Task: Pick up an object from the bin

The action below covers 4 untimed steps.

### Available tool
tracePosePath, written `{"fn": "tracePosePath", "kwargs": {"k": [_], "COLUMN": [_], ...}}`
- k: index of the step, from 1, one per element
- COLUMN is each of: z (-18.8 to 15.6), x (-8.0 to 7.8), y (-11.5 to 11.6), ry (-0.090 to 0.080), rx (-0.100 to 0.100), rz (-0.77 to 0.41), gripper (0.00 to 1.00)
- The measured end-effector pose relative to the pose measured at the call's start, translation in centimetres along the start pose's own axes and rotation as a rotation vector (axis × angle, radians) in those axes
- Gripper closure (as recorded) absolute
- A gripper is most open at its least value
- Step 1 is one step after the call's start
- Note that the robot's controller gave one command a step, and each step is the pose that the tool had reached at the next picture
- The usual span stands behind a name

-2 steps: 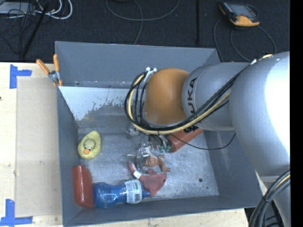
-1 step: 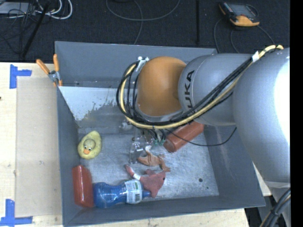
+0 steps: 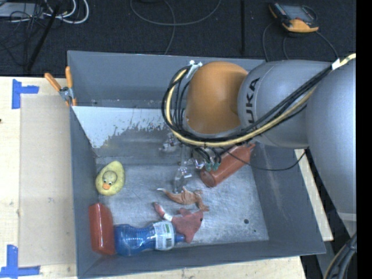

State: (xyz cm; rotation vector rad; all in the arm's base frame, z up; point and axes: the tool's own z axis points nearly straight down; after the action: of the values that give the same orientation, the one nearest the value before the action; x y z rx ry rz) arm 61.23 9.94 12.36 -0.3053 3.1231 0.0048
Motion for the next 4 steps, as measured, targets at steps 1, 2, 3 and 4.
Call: {"fn": "tracePosePath", "kwargs": {"k": [1, 2, 3, 4], "z": [2.6, -0.2, -1.4, 1.6], "x": [2.1, 1.7, 2.9, 2.9], "y": [-1.4, 1.2, 3.2, 1.8], "ry": [0.006, 0.015, -0.011, 0.007], "rx": [0.006, -0.003, 0.004, -0.002], "rz": [-0.282, -0.471, -0.347, -0.550], "gripper": [0.00, 0.00, 0.00, 0.00]}}
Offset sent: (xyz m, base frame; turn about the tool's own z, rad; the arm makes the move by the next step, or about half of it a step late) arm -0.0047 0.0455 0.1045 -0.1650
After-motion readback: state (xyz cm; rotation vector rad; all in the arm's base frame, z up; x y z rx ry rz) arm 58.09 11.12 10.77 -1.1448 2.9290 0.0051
